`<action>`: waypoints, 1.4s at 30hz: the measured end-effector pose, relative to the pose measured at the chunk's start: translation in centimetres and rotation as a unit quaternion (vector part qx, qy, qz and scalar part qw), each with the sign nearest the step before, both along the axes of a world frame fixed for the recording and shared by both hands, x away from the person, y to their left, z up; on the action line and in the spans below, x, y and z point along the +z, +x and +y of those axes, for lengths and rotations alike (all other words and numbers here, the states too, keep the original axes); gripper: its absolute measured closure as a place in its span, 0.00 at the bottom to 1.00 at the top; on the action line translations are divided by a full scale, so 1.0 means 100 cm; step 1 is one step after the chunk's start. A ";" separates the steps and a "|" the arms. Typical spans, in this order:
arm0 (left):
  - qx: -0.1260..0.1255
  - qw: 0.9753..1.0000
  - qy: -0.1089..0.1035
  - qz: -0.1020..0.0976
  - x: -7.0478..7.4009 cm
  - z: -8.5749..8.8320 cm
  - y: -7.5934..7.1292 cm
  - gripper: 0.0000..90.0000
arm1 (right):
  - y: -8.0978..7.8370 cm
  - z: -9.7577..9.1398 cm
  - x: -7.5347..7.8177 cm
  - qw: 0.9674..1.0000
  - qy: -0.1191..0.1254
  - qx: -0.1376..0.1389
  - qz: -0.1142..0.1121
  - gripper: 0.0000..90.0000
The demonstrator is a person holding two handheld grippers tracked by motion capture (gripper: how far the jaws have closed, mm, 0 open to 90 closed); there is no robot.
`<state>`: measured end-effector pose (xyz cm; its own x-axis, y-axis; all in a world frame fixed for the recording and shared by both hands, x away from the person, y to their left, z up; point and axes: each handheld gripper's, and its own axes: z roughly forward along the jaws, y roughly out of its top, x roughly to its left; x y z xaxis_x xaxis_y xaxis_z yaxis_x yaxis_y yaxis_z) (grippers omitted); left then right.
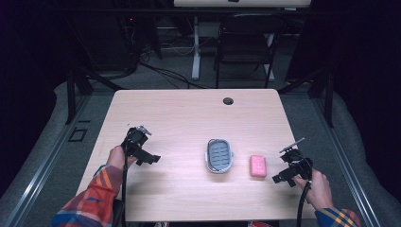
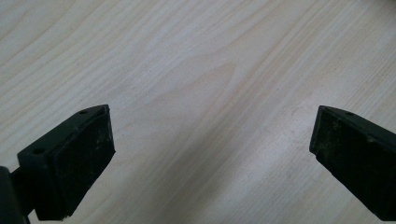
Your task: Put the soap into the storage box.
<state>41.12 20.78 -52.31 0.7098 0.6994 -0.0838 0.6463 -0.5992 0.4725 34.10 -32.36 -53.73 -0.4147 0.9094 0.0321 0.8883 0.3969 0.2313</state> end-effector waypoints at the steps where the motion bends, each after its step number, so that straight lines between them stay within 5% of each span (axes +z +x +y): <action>1: 0.001 1.000 -0.001 0.001 0.000 0.000 0.000 0.00 | 0.000 0.000 0.000 1.000 -0.004 -0.002 -0.003 0.00; 8: 0.003 1.000 -0.002 0.002 -0.001 0.000 0.001 0.00 | -0.001 0.001 0.000 0.999 0.007 -0.029 -0.013 0.00; 42: 0.003 1.000 0.001 -0.001 0.000 -0.001 0.001 0.00 | 0.008 0.021 0.020 0.997 0.064 -0.040 -0.024 0.00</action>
